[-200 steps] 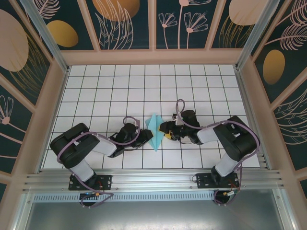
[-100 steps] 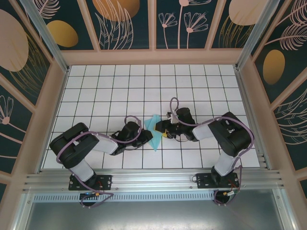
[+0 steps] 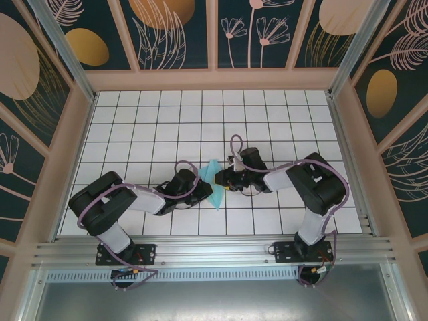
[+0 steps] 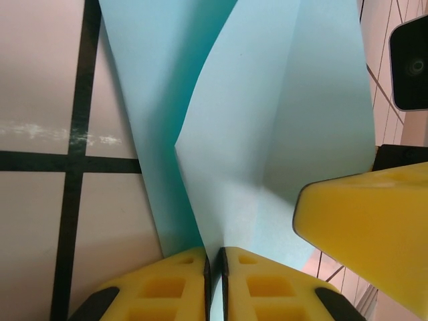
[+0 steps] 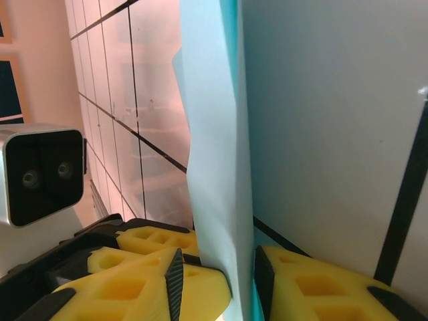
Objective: Fold a paper plane with a square sheet of paper (pick it up from the middle)
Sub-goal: Turn over the paper at the center of the table.
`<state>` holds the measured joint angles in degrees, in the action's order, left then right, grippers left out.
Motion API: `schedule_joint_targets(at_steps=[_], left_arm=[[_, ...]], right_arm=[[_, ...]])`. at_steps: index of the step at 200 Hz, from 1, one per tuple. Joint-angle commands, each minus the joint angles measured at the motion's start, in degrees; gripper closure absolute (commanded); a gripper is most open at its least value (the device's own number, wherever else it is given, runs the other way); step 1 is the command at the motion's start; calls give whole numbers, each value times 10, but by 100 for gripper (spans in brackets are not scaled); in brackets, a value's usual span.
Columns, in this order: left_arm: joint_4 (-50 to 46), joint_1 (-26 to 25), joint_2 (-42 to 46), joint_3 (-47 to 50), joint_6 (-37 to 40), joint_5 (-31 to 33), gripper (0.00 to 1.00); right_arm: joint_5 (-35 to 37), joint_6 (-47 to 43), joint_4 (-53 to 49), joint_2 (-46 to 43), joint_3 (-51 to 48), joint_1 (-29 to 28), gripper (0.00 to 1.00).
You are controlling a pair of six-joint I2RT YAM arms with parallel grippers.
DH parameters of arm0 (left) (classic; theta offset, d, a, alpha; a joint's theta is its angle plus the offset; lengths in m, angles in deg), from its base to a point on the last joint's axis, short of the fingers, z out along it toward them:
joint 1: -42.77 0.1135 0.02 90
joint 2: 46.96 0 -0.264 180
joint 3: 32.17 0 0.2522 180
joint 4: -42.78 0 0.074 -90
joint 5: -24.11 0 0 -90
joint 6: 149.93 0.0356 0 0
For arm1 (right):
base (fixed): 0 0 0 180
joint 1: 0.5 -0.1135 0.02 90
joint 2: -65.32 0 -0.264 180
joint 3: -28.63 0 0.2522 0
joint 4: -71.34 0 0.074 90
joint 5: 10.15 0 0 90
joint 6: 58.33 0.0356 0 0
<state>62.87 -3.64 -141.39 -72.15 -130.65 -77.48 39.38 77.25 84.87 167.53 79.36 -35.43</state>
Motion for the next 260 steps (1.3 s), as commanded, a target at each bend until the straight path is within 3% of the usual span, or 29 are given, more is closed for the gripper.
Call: schedule_joint_targets(at_steps=[1,51,104,140,157,169,197,221,260], left_arm=[[-43,-2,4,8,12,17,84],[-28,-2,3,15,9,15,86],[-28,-1,4,18,6,18,86],[-31,-1,21,20,6,26,81],[-34,-2,38,22,6,35,73],[-33,-1,56,25,5,42,70],[-36,-1,114,31,13,65,54],[-62,-2,166,35,15,103,51],[-146,-2,235,37,21,181,45]], right_arm=[[16,-45,-19,15,18,-7,65],[19,-121,-64,33,42,-8,71],[20,-144,-81,22,55,-10,81],[36,-147,-90,6,55,-10,91],[48,-150,-104,-8,59,-10,93],[64,-153,-122,-20,63,-10,94],[96,-169,-171,-51,77,-10,94],[138,-188,-234,-86,93,-10,94],[323,-251,-439,-169,159,-10,92]])
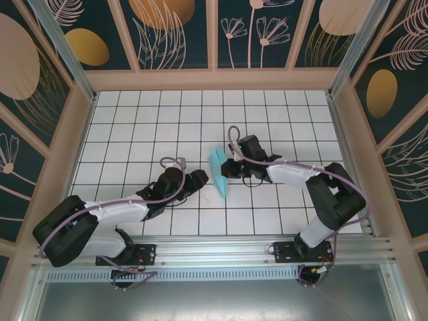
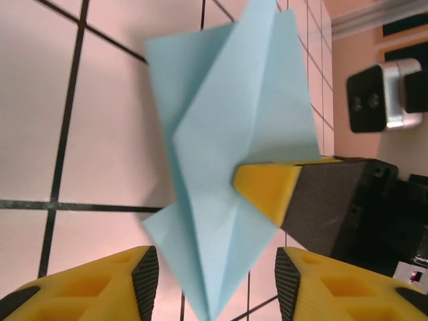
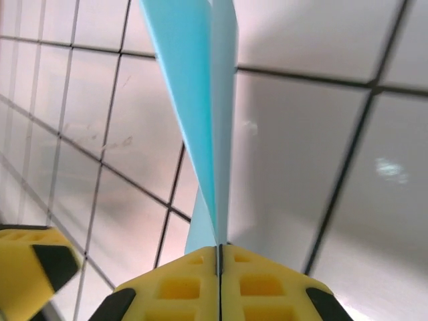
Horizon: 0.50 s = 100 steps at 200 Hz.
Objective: Fold a paper plane with a square sheet of paper (pick it up from the middle)
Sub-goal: Turn over the paper at the center of the table.
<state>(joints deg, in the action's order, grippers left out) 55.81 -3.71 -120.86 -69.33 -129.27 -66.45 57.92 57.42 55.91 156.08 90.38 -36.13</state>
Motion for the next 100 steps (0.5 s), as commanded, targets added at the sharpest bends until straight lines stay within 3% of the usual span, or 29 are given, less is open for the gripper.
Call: schedule_joint_targets(at_steps=[1,24,57,100], left_arm=[[-77,-1,30,9,8,72,44],[-102,0,50,11,11,97,43],[-100,4,56,17,14,102,43],[-104,15,76,29,16,108,42]], right_arm=[[143,-54,-153,-57,50,-3,92],[264,-66,-266,-83,94,-5,88],[439,-54,-409,-51,163,-31,89],[508,-17,-469,58,225,-104,89]])
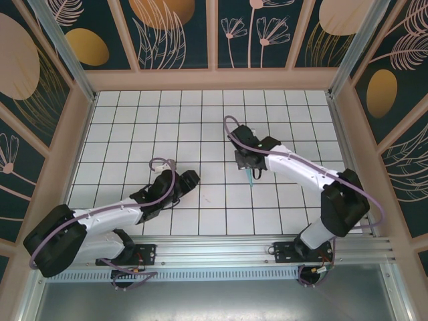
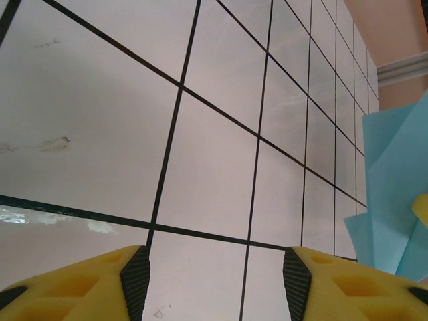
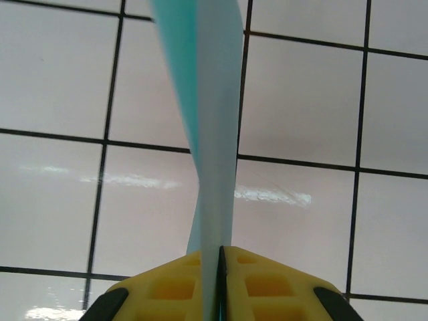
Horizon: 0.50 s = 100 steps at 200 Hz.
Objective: Fold a paper plane with a square sheet of paper (pick it up from the middle)
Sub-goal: Turn over the paper at the center of the table.
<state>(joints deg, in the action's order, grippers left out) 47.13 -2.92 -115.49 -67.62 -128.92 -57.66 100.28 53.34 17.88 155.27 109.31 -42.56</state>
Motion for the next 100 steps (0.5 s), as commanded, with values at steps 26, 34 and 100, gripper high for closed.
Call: schedule_joint_targets(at_steps=[26,34,100], left_arm=[[-36,12,59,27,8,40,42],[-41,11,74,35,3,46,42],[-112,13,210,88,-18,102,41]], right_arm=[[110,57,-115,166,89,-91,88],[111,66,-122,195,107,-106,88],[38,91,-106,309,184,-171,79]])
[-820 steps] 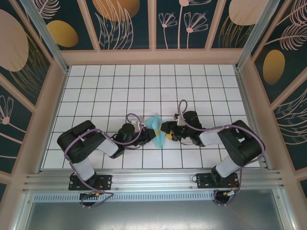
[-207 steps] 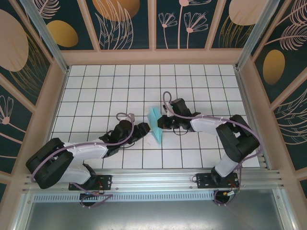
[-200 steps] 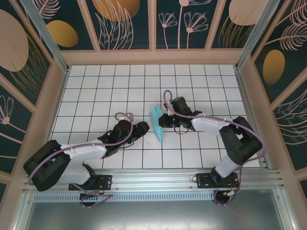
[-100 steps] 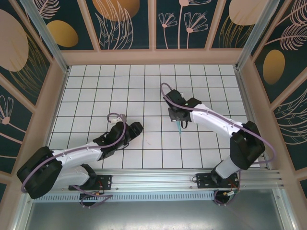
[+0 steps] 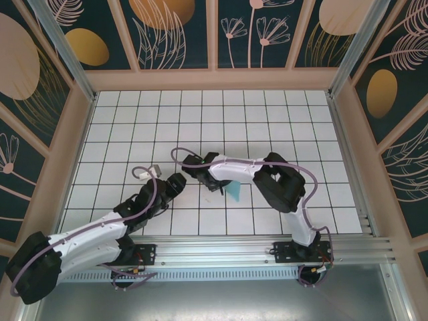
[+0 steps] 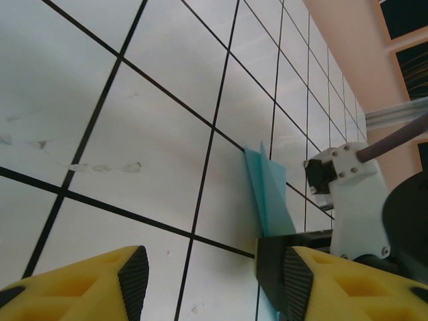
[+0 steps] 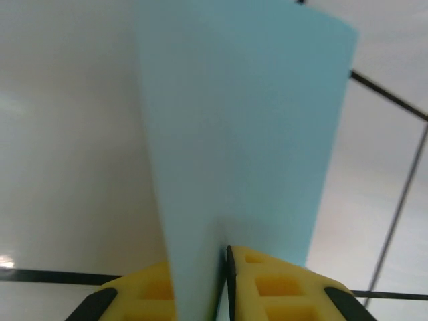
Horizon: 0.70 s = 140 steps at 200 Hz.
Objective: Fold a paper plane with a square sheet of paper (pick it up from the middle)
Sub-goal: Turn over the paper at the center of the table.
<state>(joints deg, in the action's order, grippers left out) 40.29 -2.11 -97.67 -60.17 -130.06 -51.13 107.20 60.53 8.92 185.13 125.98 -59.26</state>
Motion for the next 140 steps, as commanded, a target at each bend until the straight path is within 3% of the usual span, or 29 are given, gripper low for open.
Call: schedule_joint_targets(at_steps=[1,28,60,88,140], left_arm=[[-44,4,33,13,-6,36,41],[-53,4,42,16,-6,39,41],[-44,4,23,11,-3,30,40],[-30,5,-2,0,6,17,40],[-16,4,-70,-36,25,-11,40]], right_arm=[[-32,19,-15,10,17,-4,79],[-93,6,25,2,-2,-4,65],[-205,-19,109,-40,-51,5,62],[-284,-23,185,-114,-106,25,51],[-362,-22,261,-232,-186,61,43]])
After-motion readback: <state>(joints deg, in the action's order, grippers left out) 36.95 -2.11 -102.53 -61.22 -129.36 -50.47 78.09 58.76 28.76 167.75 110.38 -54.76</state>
